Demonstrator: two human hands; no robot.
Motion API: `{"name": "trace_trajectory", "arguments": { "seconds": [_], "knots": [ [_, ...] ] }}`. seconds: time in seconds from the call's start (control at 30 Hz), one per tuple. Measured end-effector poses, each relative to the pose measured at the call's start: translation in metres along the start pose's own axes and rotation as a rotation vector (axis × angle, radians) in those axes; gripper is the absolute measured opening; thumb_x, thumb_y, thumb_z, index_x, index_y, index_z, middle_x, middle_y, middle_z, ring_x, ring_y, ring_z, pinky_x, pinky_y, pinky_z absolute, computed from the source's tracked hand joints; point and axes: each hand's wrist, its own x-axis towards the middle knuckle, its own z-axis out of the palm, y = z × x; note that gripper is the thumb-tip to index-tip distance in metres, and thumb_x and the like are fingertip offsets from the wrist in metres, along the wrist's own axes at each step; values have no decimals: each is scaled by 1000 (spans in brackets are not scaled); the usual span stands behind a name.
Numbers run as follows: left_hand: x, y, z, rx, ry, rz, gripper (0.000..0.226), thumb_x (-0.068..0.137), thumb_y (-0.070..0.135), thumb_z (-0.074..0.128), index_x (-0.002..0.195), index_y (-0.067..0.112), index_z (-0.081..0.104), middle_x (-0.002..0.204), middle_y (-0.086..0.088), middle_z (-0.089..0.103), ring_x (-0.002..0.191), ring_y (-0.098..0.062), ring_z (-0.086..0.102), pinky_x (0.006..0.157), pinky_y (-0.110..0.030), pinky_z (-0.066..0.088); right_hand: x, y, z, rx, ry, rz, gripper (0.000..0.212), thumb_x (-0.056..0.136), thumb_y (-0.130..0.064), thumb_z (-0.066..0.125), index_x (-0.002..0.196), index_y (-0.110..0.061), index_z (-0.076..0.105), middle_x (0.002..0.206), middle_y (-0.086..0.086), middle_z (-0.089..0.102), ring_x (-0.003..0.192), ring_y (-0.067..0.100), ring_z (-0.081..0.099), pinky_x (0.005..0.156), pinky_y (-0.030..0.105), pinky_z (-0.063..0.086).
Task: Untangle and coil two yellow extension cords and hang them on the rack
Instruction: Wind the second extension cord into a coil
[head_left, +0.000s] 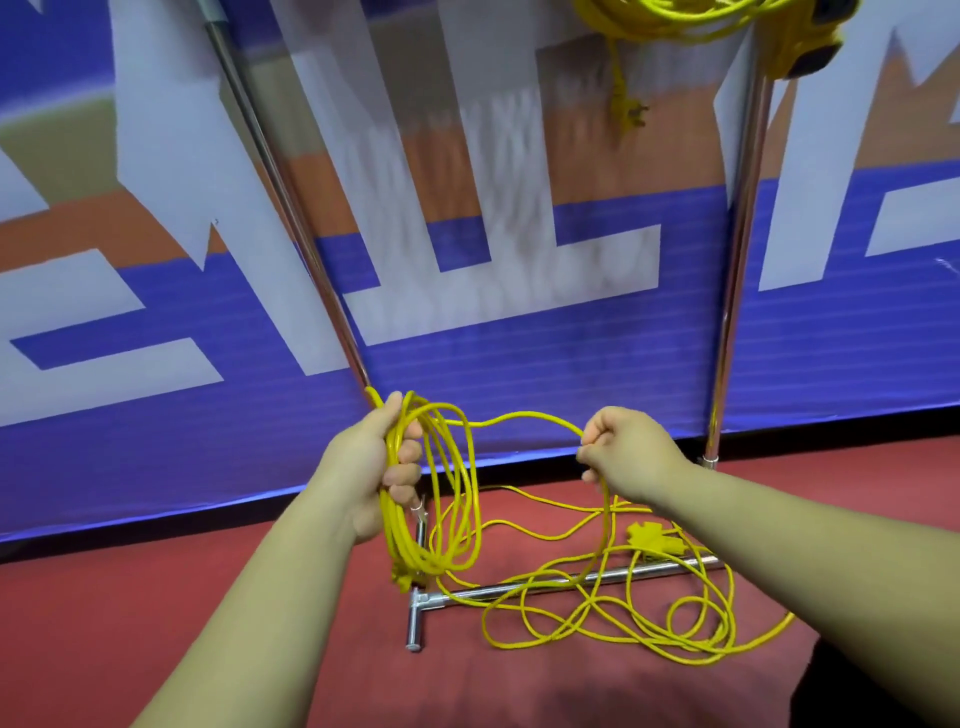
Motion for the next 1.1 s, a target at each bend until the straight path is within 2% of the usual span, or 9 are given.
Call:
{"name": "trace_trajectory", "arguments": {
  "seconds": [0.17, 0.33, 0.43, 0.53, 0.6, 0.67, 0.83, 0.97, 1.1],
  "knots": [
    [-13, 14, 13, -220, -151, 138, 32, 95, 43, 55, 71, 21, 48, 54, 7, 31, 32, -2, 25, 30, -16, 20, -9, 8, 4, -352, -222, -183, 12, 87, -10, 62, 81, -21, 59, 64, 4, 70, 43, 5, 60, 46, 20, 45],
    [-15, 18, 20, -331, -209, 242, 35, 97, 44, 51, 70, 23, 46, 51, 10, 32, 31, -1, 26, 30, -14, 23, -24, 1, 1, -522, -494, -347, 14, 87, -10, 64, 95, -21, 61, 94, 4, 73, 76, 19, 69, 55, 13, 43],
    [-12, 15, 24, -371, -160, 289, 36, 101, 44, 47, 71, 23, 45, 51, 9, 31, 30, -2, 27, 31, -15, 24, -32, -8, -5, -510, -608, -342, 26, 85, -2, 57, 102, -20, 62, 102, -5, 72, 79, 13, 63, 57, 11, 42],
    [-4, 11, 24, -400, -95, 306, 35, 100, 43, 50, 72, 22, 46, 53, 9, 31, 32, -2, 27, 32, -16, 26, -41, -15, -10, -551, -689, -396, 30, 86, -2, 53, 104, -23, 62, 101, -13, 68, 91, 7, 61, 70, 14, 45],
    [2, 4, 25, -312, -37, 290, 33, 100, 38, 53, 73, 22, 46, 55, 7, 32, 34, -3, 28, 32, -16, 27, -48, -20, -12, -547, -684, -461, 30, 87, -2, 52, 106, -23, 62, 99, -18, 65, 90, -7, 56, 77, 12, 43],
    [7, -7, 27, -119, 21, 279, 28, 99, 28, 57, 75, 20, 48, 56, 5, 35, 36, -5, 29, 34, -17, 27, -52, -28, -15, -504, -648, -537, 28, 88, -2, 54, 106, -21, 61, 97, -18, 64, 81, -16, 52, 70, 3, 35],
    [9, -34, 39, 258, -34, 174, 13, 95, 14, 64, 83, 8, 61, 75, -13, 58, 36, -8, 31, 37, -19, 29, -52, -44, -27, -354, -465, -675, 17, 88, -12, 67, 99, -24, 62, 91, -17, 65, 78, -11, 57, 71, 5, 40],
    [4, -41, 47, 231, -206, 34, 16, 92, 17, 66, 101, 3, 67, 94, -15, 71, 36, -6, 31, 35, -18, 30, -47, -54, -40, -213, -281, -706, 23, 81, -16, 80, 87, -23, 58, 69, -25, 61, 66, -7, 58, 62, 7, 38],
    [-3, -42, 57, 181, -392, -36, 27, 83, 25, 67, 102, 6, 70, 108, -22, 71, 36, -3, 29, 35, -16, 28, -35, -53, -52, -17, -151, -627, 30, 74, -21, 87, 80, -21, 58, 67, -11, 64, 58, 1, 55, 58, 17, 43]
  ]
}}
